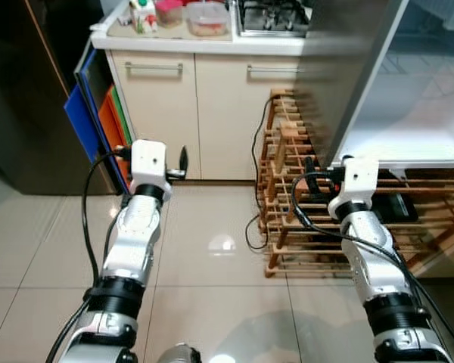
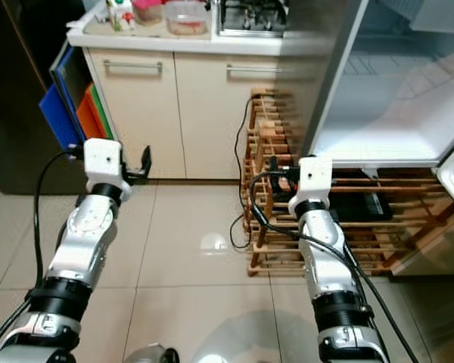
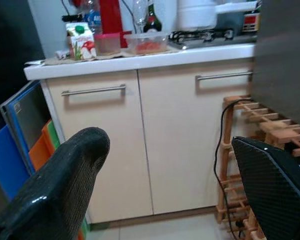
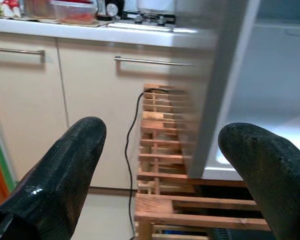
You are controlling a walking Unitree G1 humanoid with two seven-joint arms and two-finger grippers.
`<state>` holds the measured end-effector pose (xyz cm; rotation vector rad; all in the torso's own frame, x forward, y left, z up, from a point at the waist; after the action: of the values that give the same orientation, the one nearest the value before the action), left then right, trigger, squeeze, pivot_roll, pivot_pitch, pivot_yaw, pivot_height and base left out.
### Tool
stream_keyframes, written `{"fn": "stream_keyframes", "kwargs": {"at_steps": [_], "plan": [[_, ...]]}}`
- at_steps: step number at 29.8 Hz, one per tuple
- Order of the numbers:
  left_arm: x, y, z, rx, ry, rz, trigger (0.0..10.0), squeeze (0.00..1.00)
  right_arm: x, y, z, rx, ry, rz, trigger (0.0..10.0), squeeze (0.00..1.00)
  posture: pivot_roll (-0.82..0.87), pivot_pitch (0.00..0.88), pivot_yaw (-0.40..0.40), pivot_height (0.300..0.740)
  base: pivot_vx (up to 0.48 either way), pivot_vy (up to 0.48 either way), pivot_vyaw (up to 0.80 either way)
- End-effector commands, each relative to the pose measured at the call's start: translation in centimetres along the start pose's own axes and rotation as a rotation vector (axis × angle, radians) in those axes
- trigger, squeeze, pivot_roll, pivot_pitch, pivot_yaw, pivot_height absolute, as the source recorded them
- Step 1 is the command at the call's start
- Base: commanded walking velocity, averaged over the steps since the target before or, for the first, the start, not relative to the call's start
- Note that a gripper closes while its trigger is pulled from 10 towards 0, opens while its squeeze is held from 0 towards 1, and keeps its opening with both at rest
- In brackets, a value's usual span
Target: Restocking fridge
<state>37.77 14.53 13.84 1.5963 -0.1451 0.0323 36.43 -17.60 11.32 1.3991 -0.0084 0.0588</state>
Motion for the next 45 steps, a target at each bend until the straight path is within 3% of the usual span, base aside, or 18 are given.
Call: {"fn": "stream_keyframes", "kwargs": {"at_steps": [1,7,17,32,35,45], "plan": [[0.4,1.4,0.2,-0.002,-0.013,0.043,10.0,0.0,0.4,1.1,0.2,0.001,-0.01,0.029,10.0,0.0,-0.07,0.023,-0.011,0.74,0.322,0.356,0.0],[0.6,2.4,0.3,-0.012,-0.01,0.083,10.0,0.0,0.1,2.1,-0.6,0.008,0.016,0.093,10.0,0.0,-0.06,0.023,-0.009,0.74,0.324,0.355,0.0],[0.7,1.8,0.7,-0.002,-0.001,0.049,10.0,0.0,0.3,2.9,-1.0,-0.008,0.03,0.113,10.0,0.0,-0.07,0.02,-0.008,0.74,0.341,0.334,0.0],[1.3,1.4,1.5,0.042,-0.041,-0.002,10.0,0.0,0.5,2.6,-2.4,0.004,0.073,0.107,10.0,0.0,-0.06,0.003,-0.004,0.74,0.464,0.0,0.0],[2.1,1.4,1.2,0.082,-0.037,-0.023,10.0,0.0,0.8,2.7,-3.3,0.016,0.09,0.105,10.0,0.0,-0.05,0.0,-0.006,0.74,0.48,0.0,0.0],[2.3,1.6,1.7,0.077,-0.063,-0.023,10.0,0.0,1.2,2.9,-3.3,0.025,0.079,0.103,10.0,0.0,-0.05,0.004,0.002,0.74,0.48,0.0,0.0]]}}
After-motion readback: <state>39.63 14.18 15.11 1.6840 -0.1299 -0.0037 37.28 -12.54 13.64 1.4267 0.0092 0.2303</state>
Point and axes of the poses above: a point about 5 cm out from each wrist's last joint towards the gripper, its own x axis pointing out of the wrist towards the gripper, its own y axis along the axis of the wrist's last joint, z = x × y, the point moved 4 cm from there along x, pointing out of the wrist towards the gripper, and after that the axes turned 6 degrees about -x, right-handed, at the moved point
